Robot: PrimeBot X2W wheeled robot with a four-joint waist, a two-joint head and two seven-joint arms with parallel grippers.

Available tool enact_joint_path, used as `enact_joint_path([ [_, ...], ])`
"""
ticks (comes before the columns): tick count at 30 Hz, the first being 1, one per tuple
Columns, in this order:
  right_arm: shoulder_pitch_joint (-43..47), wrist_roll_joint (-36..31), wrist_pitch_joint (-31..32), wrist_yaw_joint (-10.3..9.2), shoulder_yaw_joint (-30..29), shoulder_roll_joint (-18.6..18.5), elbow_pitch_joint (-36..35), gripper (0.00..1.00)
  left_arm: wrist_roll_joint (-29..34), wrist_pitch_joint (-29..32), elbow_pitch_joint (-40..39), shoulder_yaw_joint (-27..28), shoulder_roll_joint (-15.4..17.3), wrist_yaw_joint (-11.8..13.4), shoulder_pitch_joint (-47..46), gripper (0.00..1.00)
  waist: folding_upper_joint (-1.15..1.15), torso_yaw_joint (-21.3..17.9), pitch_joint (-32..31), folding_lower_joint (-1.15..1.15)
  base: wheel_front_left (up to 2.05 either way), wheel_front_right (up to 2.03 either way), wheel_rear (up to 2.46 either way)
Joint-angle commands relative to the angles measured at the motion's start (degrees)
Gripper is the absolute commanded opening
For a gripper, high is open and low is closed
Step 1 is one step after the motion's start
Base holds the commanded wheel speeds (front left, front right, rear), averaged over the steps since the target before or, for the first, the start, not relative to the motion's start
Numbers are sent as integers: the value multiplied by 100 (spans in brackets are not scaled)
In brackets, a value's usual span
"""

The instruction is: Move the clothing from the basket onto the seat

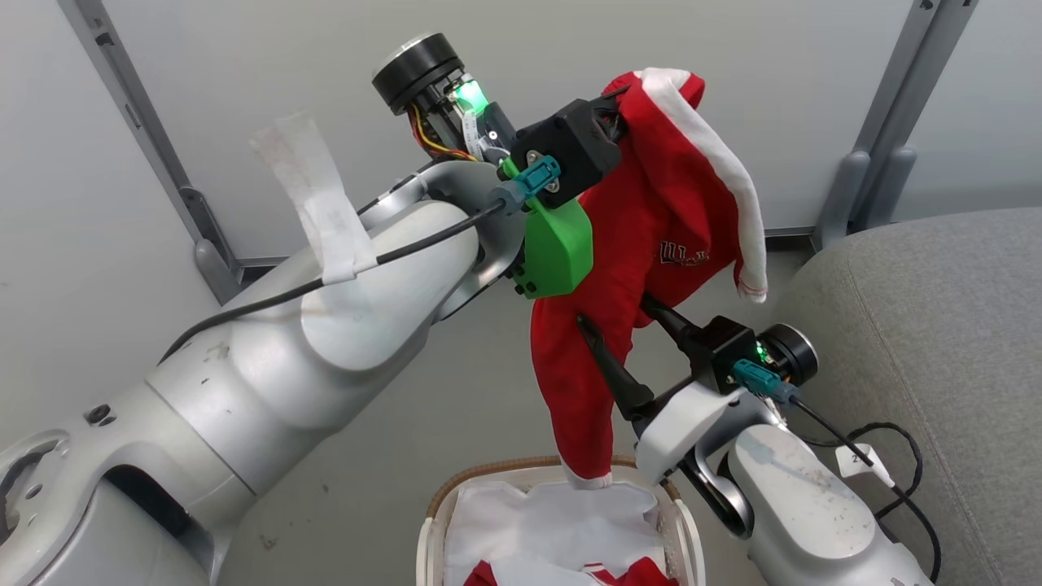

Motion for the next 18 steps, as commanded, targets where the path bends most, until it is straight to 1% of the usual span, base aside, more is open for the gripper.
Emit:
enact_joint_path([
  [1,-102,99,-29,-6,53,-19,62,100,-65,-39,-22,-16,-40,-10,-118,0,0,73,-11,0,0,0,0],
  [6,-306,358,-29,-6,213,-21,189,100,-167,-115,-70,-51,-103,-10,-123,0,0,127,-5,0,0,0,0],
  [7,-328,411,-29,-5,227,-21,207,78,-188,-131,-74,-48,-100,-10,-105,0,0,131,-1,0,0,0,0],
  [8,-344,438,-29,-6,238,-22,221,47,-207,-133,-69,-40,-93,-9,-81,0,0,132,3,0,0,0,0],
  [9,-359,462,-29,-6,254,-21,231,26,-220,-143,-53,-36,-80,-7,-44,0,0,130,9,0,0,0,0],
  [10,-367,474,-29,-6,266,-21,235,2,-233,-155,-34,-33,-65,0,-10,0,0,127,14,0,0,0,0],
  [11,-366,490,-29,-5,271,-21,228,0,-256,-164,-3,-26,-50,14,38,0,0,118,21,0,0,0,0],
  [18,-268,493,-29,-6,208,-21,90,0,-483,-252,216,60,54,95,333,0,0,16,78,0,0,0,0],
])
